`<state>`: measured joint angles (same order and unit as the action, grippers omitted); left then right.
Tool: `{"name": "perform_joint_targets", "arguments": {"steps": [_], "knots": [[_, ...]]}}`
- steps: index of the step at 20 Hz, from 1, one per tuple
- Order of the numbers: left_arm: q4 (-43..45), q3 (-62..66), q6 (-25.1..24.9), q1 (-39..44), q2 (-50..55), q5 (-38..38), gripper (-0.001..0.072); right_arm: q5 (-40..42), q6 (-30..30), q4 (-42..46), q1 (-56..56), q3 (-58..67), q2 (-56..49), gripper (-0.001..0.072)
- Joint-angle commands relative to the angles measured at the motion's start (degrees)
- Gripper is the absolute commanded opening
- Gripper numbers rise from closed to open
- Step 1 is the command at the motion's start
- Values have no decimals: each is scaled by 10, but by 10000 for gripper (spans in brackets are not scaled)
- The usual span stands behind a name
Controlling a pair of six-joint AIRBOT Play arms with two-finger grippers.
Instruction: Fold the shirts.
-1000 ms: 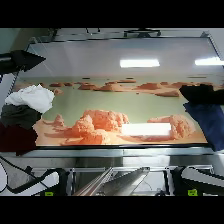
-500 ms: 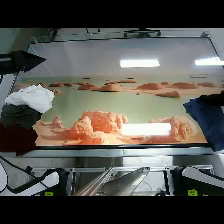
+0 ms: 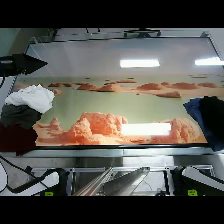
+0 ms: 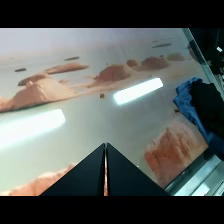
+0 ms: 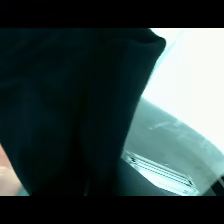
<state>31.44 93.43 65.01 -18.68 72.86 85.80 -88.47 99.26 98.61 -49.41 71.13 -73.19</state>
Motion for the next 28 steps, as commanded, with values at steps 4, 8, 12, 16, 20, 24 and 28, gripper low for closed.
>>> {"name": "perform_joint_targets", "arguments": {"steps": [4, 8, 12, 16, 20, 24, 28], "knots": [[0, 0, 0, 0, 0, -5, 20, -36, -3, 111, 0, -47, -1, 704], [0, 0, 0, 0, 0, -35, 20, -91, 2, 91, 27, 35, -1, 705], [0, 0, 0, 0, 0, -28, 19, -86, 21, 5, 114, 101, 0, 700], [0, -5, 15, 0, -2, -1, 11, -78, 20, -92, 221, 102, 1, 22], [1, -161, 18, 0, -80, -25, 11, -45, 14, -193, 338, 83, 22, 19], [6, -413, -17, 0, -200, -35, 11, 46, 14, -207, 499, -30, 114, 19], [5, -597, -36, 0, -288, -63, 11, 160, 14, -211, 647, -159, 205, 22]]}}
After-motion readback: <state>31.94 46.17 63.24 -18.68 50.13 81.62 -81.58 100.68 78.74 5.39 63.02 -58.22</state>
